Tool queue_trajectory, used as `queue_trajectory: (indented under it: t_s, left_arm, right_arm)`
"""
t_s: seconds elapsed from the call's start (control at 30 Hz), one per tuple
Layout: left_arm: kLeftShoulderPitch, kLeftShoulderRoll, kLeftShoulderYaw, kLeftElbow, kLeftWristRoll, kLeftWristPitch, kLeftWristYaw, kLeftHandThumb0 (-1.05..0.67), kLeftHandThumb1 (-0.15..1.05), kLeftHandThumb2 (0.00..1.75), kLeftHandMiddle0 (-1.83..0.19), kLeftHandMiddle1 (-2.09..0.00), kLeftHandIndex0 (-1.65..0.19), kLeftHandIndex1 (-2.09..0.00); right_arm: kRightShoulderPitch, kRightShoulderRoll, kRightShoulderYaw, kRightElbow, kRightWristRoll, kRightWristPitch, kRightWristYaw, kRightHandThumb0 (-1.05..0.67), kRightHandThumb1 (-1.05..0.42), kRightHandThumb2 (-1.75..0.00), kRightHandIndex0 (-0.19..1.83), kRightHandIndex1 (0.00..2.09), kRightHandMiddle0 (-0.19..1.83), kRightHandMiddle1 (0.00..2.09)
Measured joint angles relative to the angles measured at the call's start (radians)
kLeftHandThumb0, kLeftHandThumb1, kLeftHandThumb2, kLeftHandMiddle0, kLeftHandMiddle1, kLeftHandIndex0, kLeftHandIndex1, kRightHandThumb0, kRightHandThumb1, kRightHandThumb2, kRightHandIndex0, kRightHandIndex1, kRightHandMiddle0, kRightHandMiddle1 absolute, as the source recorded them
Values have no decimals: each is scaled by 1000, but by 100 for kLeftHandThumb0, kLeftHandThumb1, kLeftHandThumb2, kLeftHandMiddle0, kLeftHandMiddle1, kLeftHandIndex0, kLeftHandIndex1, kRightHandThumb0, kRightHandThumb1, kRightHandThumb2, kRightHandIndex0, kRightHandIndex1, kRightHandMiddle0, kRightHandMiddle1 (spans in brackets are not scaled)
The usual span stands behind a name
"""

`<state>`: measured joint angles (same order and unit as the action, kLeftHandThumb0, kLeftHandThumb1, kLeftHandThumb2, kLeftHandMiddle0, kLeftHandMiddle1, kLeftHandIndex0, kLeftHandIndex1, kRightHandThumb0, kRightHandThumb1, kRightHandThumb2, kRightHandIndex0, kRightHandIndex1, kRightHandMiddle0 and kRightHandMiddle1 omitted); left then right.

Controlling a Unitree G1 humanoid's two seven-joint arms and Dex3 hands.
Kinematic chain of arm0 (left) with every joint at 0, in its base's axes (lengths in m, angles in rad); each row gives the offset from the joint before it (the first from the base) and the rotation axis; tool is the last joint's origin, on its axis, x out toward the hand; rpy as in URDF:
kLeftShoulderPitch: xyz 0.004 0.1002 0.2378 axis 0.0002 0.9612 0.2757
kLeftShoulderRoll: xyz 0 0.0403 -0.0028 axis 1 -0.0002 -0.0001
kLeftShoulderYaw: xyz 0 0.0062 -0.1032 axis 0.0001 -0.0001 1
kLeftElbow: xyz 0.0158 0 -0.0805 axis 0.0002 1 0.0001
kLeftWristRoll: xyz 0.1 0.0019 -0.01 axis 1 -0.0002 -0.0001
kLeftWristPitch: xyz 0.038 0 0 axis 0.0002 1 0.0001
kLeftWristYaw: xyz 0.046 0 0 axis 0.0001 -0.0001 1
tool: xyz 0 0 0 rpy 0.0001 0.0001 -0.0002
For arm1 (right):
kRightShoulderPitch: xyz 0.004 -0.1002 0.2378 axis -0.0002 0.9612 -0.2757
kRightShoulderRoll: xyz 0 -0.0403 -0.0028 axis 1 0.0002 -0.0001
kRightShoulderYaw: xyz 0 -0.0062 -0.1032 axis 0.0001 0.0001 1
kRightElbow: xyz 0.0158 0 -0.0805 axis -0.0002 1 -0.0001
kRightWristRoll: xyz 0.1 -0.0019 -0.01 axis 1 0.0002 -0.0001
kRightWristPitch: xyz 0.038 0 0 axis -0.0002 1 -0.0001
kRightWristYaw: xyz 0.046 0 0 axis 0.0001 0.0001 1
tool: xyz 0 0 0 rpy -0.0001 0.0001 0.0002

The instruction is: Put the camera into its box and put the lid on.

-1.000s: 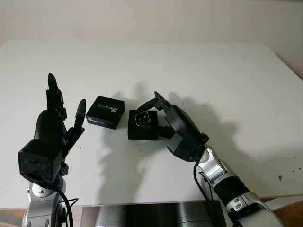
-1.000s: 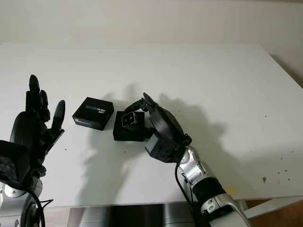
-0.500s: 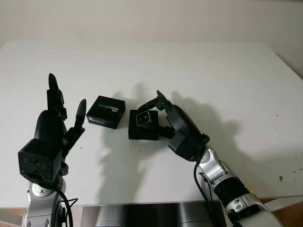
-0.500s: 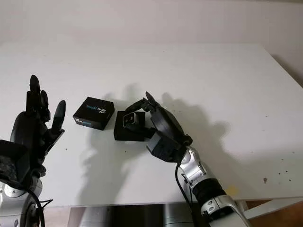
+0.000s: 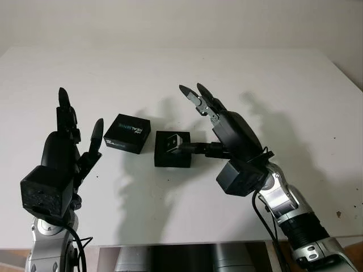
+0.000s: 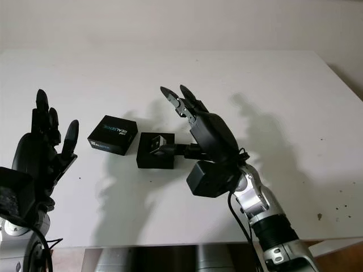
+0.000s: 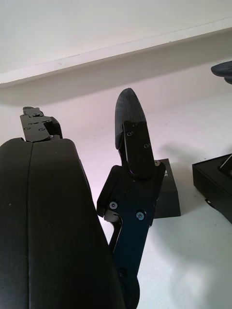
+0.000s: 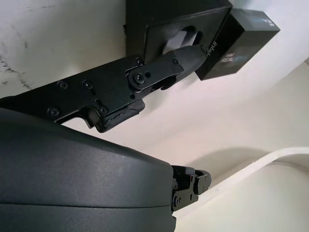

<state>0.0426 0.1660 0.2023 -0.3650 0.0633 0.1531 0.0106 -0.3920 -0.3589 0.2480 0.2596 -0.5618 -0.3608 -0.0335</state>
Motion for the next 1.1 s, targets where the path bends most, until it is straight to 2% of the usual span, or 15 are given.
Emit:
queue_trajectory:
  t_s: [0.3,0.4,0.57,0.67,0.8,1.1]
  left_arm:
    - [-2,0,-2,0,-4,1,0,-57,105,51,18,-5,19,0]
    - [-2,0,-2,0,-4,1,0,-56,105,51,18,-5,19,0]
    - [-2,0,-2,1,-1,-7,1,-56,105,52,17,-6,19,0]
    - [-2,0,-3,1,5,-14,0,-57,105,52,18,-5,19,0]
    - [-2,0,-2,1,4,-13,0,-57,105,52,18,-5,19,0]
    - [-1,0,-3,1,4,-13,0,-56,105,52,18,-5,19,0]
  right_arm:
    - [44,-31,3,-143,-52,61,69,-74,-93,-6,-13,2,-10,2]
    - [48,-38,7,-151,-67,52,69,-76,-101,-8,-14,3,-11,2]
    - [47,-53,40,-89,-75,-32,68,-82,-105,-40,-17,4,-14,4]
    - [39,-66,71,-52,-126,-53,64,-85,-105,-52,-18,5,-15,4]
    - [4,-78,111,-3,-191,-74,56,-88,-105,-61,-19,5,-15,5]
    - [-90,-77,198,89,-267,-101,49,-90,-105,-65,-16,6,-11,7]
